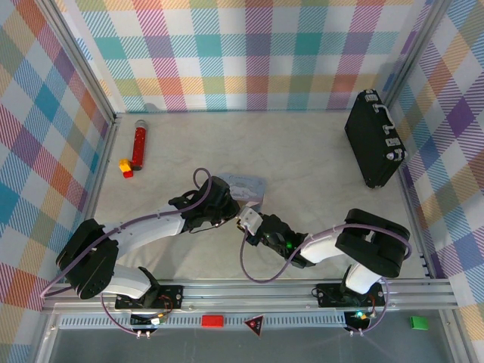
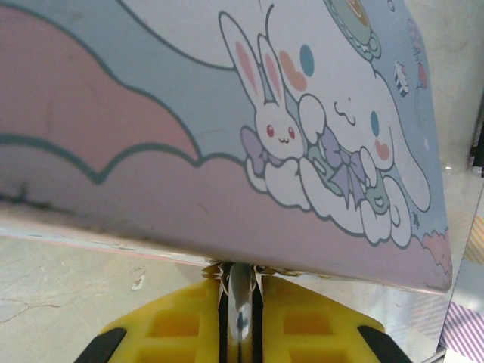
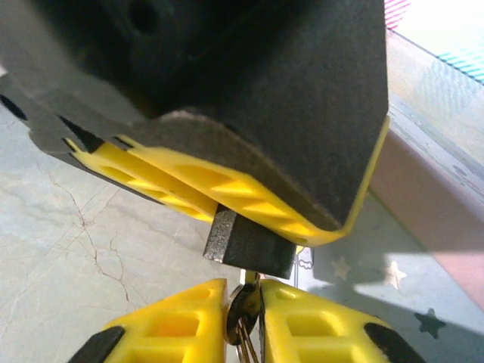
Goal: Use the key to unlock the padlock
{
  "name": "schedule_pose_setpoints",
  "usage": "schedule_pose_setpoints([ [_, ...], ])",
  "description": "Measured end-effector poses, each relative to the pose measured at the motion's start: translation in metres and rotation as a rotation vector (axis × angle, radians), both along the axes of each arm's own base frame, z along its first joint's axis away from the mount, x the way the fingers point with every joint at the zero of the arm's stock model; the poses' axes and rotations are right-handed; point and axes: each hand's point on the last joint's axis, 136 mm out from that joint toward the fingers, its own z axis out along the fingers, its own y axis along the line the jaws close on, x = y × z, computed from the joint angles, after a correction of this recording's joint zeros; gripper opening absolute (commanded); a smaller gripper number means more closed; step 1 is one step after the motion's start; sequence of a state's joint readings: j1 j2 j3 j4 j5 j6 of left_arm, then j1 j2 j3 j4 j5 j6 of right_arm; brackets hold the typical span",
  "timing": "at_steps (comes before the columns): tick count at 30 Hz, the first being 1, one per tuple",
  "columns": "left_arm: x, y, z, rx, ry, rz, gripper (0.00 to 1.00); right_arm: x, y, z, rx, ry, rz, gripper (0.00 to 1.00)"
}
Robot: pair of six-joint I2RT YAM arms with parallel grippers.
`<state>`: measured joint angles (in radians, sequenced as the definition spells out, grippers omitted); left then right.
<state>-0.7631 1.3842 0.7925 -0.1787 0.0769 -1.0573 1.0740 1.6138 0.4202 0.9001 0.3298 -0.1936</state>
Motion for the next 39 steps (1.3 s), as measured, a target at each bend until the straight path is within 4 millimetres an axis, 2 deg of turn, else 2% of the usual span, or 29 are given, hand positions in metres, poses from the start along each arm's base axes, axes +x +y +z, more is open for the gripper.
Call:
schedule_pose_setpoints([
  [2,0.001,0.0,0.0,0.0,-0.002,0.003,0.0,0.0,0.0,0.0,0.002,0.006,-0.002,0.07],
  [6,0.002,0.002,0.001,0.002,-0.011,0.01,0.0,0.0,0.003,0.001,0.038,0.066,-0.024,0.02],
  [12,0.004,0.002,0.007,-0.008,-0.036,0.016,0.0,-0.002,0.004,0.009,0.145,0.237,-0.087,0.0],
  [20,0.001,0.005,-0.001,0.014,-0.033,0.002,0.01,-0.011,0.008,0.002,0.304,0.506,-0.163,0.0],
  [22,0.001,0.005,-0.002,0.021,-0.036,-0.005,0.07,-0.011,0.008,0.0,0.327,0.542,-0.177,0.0],
  [24,0.001,0.006,-0.004,0.033,-0.036,-0.012,0.21,-0.012,0.008,-0.001,0.343,0.572,-0.188,0.0],
  [27,0.004,0.01,-0.006,0.061,-0.054,-0.007,0.33,-0.014,0.011,-0.003,0.363,0.612,-0.192,0.0],
  [32,0.008,0.017,-0.009,0.079,-0.079,0.027,0.44,-0.011,0.01,-0.017,0.35,0.673,-0.231,0.0],
  [35,0.006,0.023,-0.017,0.094,-0.078,0.047,0.45,-0.012,0.008,-0.029,0.319,0.712,-0.254,0.0],
  [39,0.009,0.026,-0.017,0.102,-0.086,0.066,0.47,-0.011,0.005,-0.037,0.308,0.753,-0.274,0.0],
])
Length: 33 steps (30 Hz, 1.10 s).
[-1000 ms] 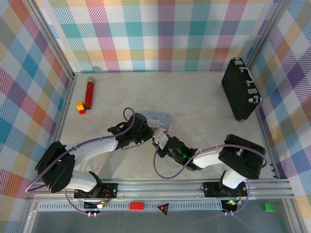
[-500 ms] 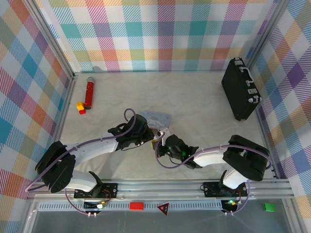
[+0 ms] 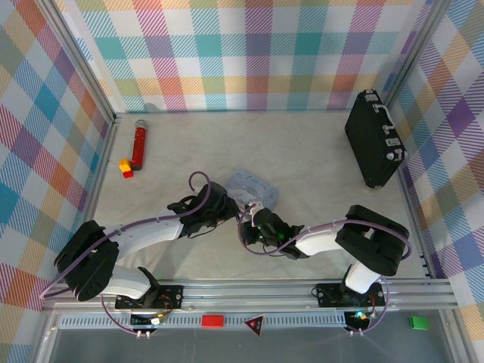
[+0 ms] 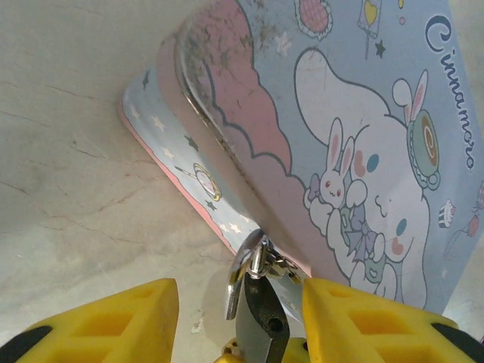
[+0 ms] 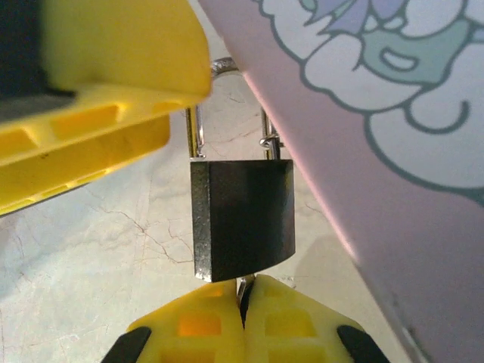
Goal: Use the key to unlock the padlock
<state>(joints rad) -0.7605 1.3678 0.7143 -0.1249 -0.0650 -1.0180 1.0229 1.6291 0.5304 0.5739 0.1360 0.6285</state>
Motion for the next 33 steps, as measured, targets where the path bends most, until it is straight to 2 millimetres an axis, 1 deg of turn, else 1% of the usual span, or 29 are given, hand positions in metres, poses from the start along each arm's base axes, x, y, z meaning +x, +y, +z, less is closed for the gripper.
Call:
schedule_pose_setpoints([
  [4,0.005,0.006,-0.001,0.019,-0.008,0.014,0.49,0.005,-0.004,-0.003,0.02,0.046,-0.018,0.0],
  [7,0.011,0.016,0.002,0.082,-0.022,0.013,0.6,0.009,-0.007,-0.004,0.035,0.072,-0.029,0.0],
  [8,0.014,0.018,0.005,0.105,-0.028,0.015,0.64,0.01,-0.007,-0.004,0.036,0.076,-0.03,0.0],
  [11,0.03,0.022,0.024,0.173,-0.074,0.007,0.76,0.01,-0.008,-0.005,0.031,0.084,-0.028,0.0],
  [13,0.044,0.023,0.036,0.205,-0.106,0.001,0.8,0.009,-0.008,-0.005,0.03,0.087,-0.026,0.0],
  [15,0.059,0.023,0.041,0.233,-0.118,-0.002,0.81,0.009,-0.009,-0.005,0.026,0.089,-0.027,0.0],
  [16,0.066,0.023,0.04,0.253,-0.115,-0.009,0.82,0.009,-0.01,-0.005,0.025,0.09,-0.028,0.0],
  [20,0.088,0.02,0.02,0.346,-0.073,-0.053,0.83,0.008,-0.011,-0.005,0.019,0.094,-0.028,0.0],
  [22,0.094,0.016,0.005,0.389,-0.044,-0.085,0.83,0.007,-0.012,-0.005,0.015,0.097,-0.029,0.0],
  [23,0.097,0.013,0.001,0.394,-0.037,-0.093,0.83,0.007,-0.013,-0.005,0.012,0.097,-0.03,0.0],
  [25,0.104,0.008,0.006,0.404,-0.049,-0.109,0.82,0.009,-0.016,-0.004,0.003,0.094,-0.044,0.0],
  [27,0.107,0.006,0.003,0.413,-0.045,-0.118,0.8,0.011,-0.021,-0.004,-0.008,0.104,-0.059,0.0],
  [33,0.109,0.006,0.0,0.38,-0.05,-0.093,0.75,0.019,-0.04,-0.003,0.012,0.145,-0.114,0.0],
])
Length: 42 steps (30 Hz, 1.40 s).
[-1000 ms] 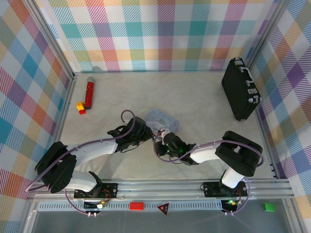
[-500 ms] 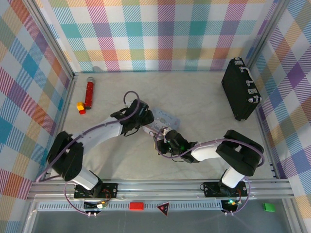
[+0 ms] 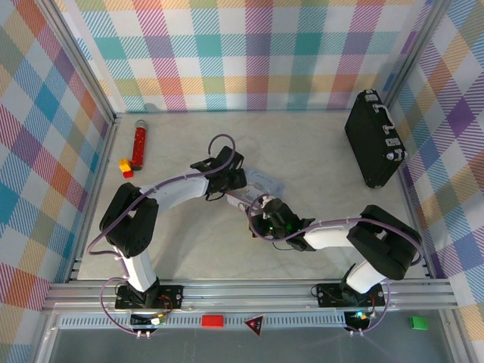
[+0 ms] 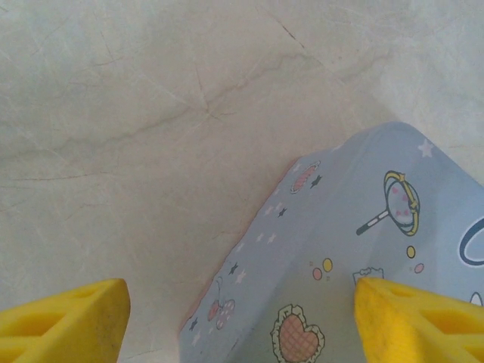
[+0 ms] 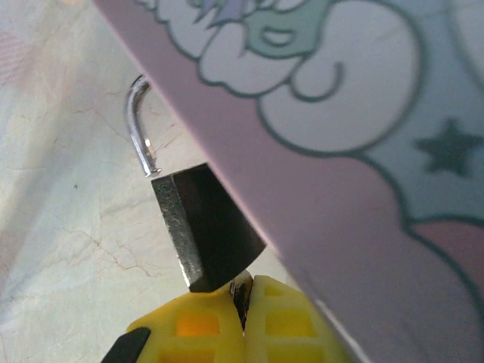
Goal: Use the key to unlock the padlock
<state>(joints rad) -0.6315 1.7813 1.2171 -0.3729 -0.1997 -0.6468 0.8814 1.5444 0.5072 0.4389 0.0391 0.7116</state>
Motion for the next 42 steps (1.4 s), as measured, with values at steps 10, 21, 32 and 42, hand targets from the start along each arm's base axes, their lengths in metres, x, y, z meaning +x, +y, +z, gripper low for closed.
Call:
schedule_pose_setpoints([
  [10,-0.012,0.021,-0.003,-0.07,-0.034,0.125,0.74,-0.001,-0.01,0.003,-0.001,0.024,-0.016,0.0],
  [21,-0.013,0.022,-0.003,-0.104,-0.045,0.153,0.73,-0.012,-0.029,-0.008,-0.096,0.086,-0.01,0.36],
  [32,-0.013,0.022,-0.004,-0.109,-0.045,0.166,0.73,-0.008,-0.025,-0.001,-0.167,-0.012,0.102,0.46],
  [42,-0.011,0.04,-0.005,-0.105,-0.08,0.263,0.73,0.014,-0.01,-0.006,-0.214,-0.052,0.152,0.45],
])
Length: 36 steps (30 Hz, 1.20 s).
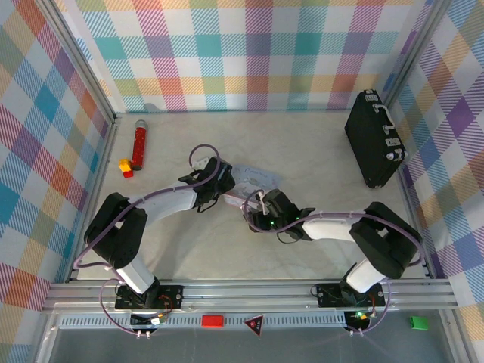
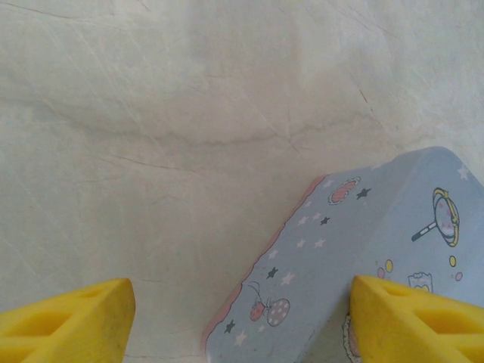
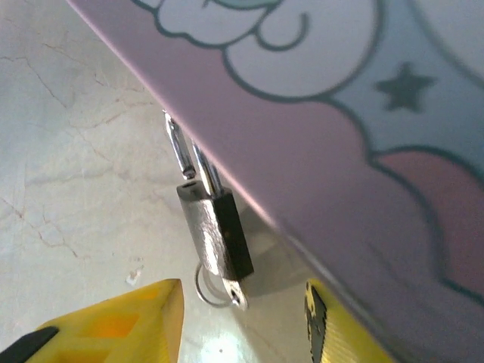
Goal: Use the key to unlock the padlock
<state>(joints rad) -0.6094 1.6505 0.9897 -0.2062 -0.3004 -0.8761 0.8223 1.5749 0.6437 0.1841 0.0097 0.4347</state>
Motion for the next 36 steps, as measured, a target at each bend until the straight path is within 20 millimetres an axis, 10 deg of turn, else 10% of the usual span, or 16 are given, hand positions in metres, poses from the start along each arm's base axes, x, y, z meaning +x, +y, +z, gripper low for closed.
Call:
schedule_pose_setpoints([
  [22,-0.013,0.023,0.001,0.008,0.0,0.101,0.66,0.019,0.022,-0.006,0.089,-0.023,0.095,0.12],
  [36,-0.03,0.03,-0.003,-0.026,0.007,0.154,0.61,0.021,0.013,-0.001,0.131,0.009,-0.194,0.0],
])
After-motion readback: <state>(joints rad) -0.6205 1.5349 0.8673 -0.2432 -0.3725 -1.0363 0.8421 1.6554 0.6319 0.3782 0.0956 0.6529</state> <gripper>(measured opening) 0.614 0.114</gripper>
